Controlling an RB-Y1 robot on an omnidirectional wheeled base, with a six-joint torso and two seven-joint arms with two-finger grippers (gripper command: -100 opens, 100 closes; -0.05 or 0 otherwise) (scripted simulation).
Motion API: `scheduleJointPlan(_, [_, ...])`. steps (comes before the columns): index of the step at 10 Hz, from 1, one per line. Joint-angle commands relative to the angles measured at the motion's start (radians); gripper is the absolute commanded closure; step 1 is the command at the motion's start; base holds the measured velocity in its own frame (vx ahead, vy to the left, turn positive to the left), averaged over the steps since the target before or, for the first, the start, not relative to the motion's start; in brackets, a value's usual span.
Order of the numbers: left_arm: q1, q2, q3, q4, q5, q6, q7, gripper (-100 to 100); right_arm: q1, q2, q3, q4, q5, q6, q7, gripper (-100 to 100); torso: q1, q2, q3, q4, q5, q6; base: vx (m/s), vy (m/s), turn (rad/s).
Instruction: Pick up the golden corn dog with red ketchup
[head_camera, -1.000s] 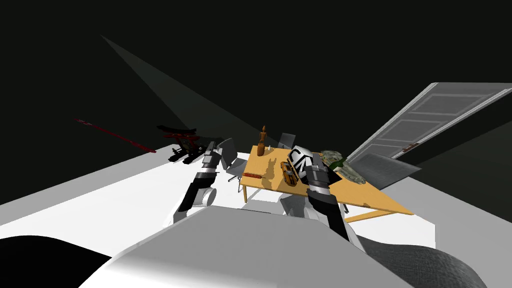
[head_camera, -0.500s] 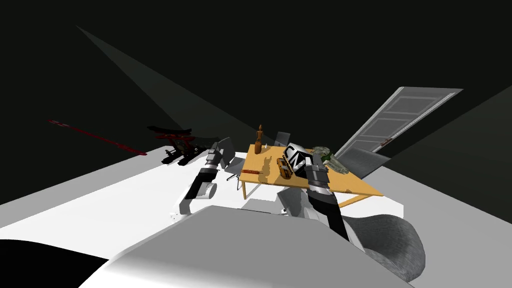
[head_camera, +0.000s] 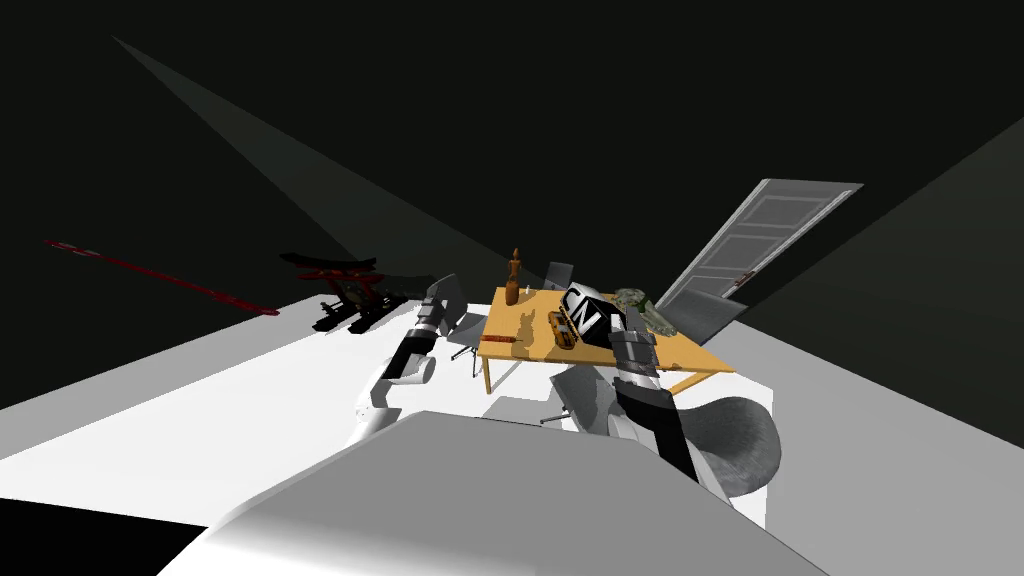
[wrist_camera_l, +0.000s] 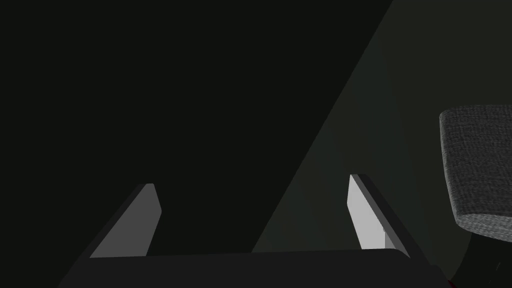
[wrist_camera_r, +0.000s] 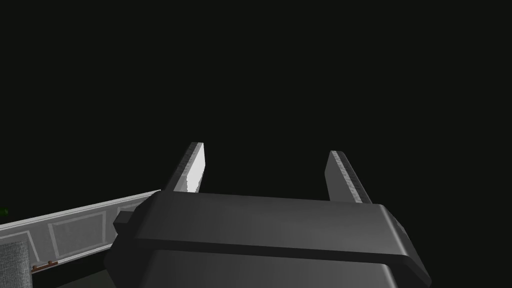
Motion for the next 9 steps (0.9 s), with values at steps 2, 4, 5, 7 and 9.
scheduleJointPlan(2, [-0.066, 0.003, 0.03, 0.075, -0.003, 0.069, 0.014, -100, 0.0, 0.0, 0.0, 0.0, 0.0, 0.0, 0.0, 0, 0.0, -0.001, 0.0, 0.0, 0.0, -0.001, -0.084, -0.011, -0.091])
scheduleJointPlan(4, [-0.113, 0.004, 0.047, 0.125, -0.005, 0.105, 0.024, -100, 0.0, 0.0, 0.0, 0.0, 0.0, 0.0, 0.0, 0, -0.001, -0.002, -0.001, 0.0, 0.0, -0.001, -0.061, -0.016, -0.073])
scheduleJointPlan(5, [-0.116, 0.004, 0.047, 0.149, -0.005, 0.105, 0.024, -100, 0.0, 0.0, 0.0, 0.0, 0.0, 0.0, 0.0, 0, -0.001, -0.003, -0.001, -0.001, 0.0, 0.0, -0.053, -0.006, -0.063])
scheduleJointPlan(7, [-0.158, 0.004, 0.065, 0.202, -0.008, 0.142, 0.035, -100, 0.0, 0.0, 0.0, 0.0, 0.0, 0.0, 0.0, 0, 0.0, -0.003, -0.002, -0.001, 0.0, 0.0, -0.06, 0.002, -0.086])
scheduleJointPlan(9, [-0.2, 0.004, 0.081, 0.243, -0.011, 0.179, 0.045, -100, 0.0, 0.0, 0.0, 0.0, 0.0, 0.0, 0.0, 0, 0.0, -0.004, -0.002, -0.001, 0.0, -0.001, -0.034, -0.001, -0.059])
